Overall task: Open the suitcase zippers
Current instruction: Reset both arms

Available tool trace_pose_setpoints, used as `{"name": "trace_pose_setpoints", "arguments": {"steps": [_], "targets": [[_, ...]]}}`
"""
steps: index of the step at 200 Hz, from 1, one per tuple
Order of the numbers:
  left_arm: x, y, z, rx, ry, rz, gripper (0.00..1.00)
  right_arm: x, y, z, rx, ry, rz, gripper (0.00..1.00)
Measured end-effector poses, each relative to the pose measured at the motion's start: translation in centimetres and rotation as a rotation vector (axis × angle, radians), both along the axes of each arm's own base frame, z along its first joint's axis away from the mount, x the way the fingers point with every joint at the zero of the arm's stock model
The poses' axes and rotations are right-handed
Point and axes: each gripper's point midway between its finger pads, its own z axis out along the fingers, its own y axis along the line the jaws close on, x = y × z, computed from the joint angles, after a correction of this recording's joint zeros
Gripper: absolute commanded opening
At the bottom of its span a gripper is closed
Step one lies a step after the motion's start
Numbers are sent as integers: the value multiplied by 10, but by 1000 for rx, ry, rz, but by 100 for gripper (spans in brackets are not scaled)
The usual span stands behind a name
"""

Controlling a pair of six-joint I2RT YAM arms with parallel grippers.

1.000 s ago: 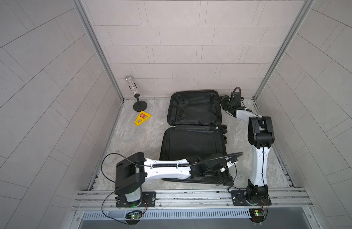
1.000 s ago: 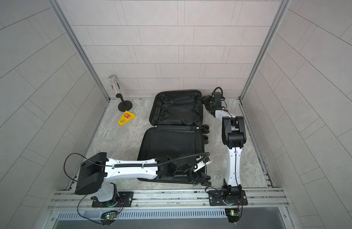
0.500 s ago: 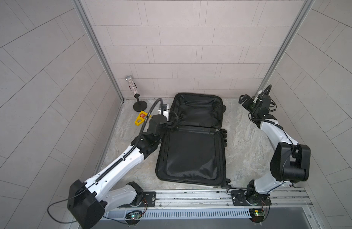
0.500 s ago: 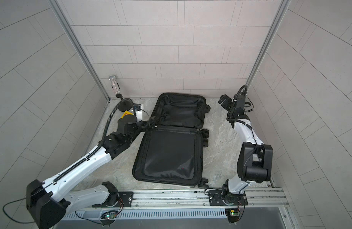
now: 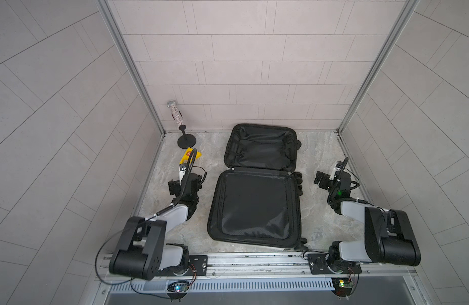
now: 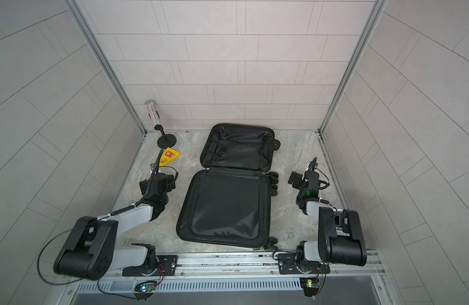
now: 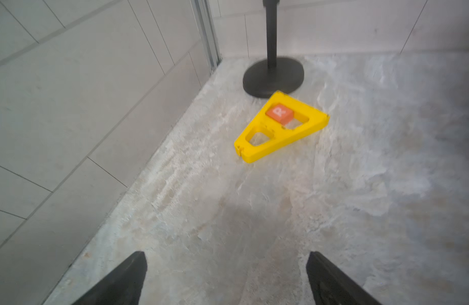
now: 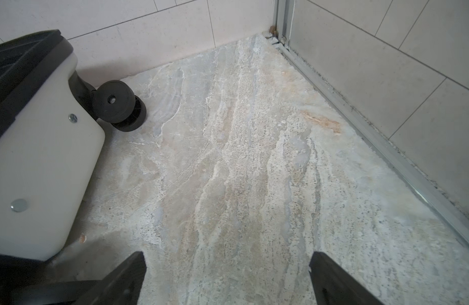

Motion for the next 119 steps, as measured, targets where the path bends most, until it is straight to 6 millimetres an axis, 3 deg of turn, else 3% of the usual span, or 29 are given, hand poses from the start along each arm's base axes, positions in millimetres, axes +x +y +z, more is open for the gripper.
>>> {"name": "trace_pose_setpoints", "arguments": {"steps": [18, 42, 62, 84, 101, 119], "targets": [[10, 0, -17, -23, 19, -33, 100, 1, 2, -12, -9, 25, 14, 100], [18, 9, -25, -50, -13, -23, 100, 10, 9, 6, -53, -53, 51, 100], [25, 13, -11, -67, -88, -15, 100, 13, 27, 15, -106, -110, 110, 100], [29, 13, -4, -76, -123, -22, 100, 16, 46, 10, -158, -131, 172, 100], [31, 12, 0, -80, -142, -33, 100, 14, 49, -4, -174, -78, 185, 100], [32, 10, 2, -81, -157, -42, 100, 17, 47, 2, -190, -78, 183, 100]]}}
